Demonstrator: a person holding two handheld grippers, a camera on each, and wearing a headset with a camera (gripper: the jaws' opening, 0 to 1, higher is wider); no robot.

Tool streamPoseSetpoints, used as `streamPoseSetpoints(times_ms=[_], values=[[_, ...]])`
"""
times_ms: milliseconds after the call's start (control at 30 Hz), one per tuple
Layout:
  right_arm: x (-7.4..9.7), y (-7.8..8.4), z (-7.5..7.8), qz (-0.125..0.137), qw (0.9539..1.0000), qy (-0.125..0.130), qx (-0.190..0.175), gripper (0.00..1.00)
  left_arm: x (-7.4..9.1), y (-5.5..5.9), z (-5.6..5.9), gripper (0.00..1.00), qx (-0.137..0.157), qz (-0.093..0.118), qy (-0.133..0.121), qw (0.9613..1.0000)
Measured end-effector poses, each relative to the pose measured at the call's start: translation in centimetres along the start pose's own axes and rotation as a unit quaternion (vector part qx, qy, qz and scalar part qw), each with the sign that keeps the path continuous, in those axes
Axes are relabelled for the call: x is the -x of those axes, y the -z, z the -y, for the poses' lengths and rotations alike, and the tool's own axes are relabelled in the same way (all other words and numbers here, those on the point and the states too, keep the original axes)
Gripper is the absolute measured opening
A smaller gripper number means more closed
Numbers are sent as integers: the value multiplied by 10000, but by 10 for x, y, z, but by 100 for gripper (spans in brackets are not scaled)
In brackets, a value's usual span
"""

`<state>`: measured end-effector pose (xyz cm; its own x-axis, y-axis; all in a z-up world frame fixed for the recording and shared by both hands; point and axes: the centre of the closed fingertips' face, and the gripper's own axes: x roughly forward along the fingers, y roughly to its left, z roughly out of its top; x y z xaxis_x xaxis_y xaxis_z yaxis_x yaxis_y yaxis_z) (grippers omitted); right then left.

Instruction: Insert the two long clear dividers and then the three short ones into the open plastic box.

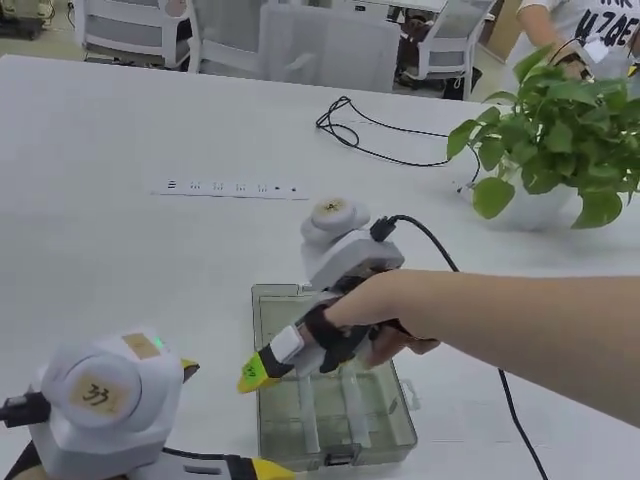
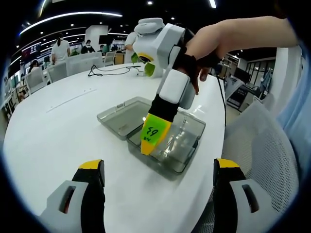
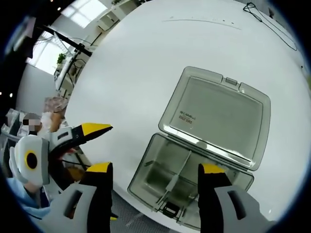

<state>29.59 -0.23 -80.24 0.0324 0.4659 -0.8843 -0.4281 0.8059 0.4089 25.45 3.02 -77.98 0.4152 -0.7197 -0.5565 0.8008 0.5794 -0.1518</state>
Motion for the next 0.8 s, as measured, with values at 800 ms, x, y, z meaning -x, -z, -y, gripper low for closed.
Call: streamPoseSetpoints(times_ms=[800], values=[[56, -14, 4, 1812, 9790, -508, 788, 100, 5, -1, -4, 95, 76, 9, -76, 9999]])
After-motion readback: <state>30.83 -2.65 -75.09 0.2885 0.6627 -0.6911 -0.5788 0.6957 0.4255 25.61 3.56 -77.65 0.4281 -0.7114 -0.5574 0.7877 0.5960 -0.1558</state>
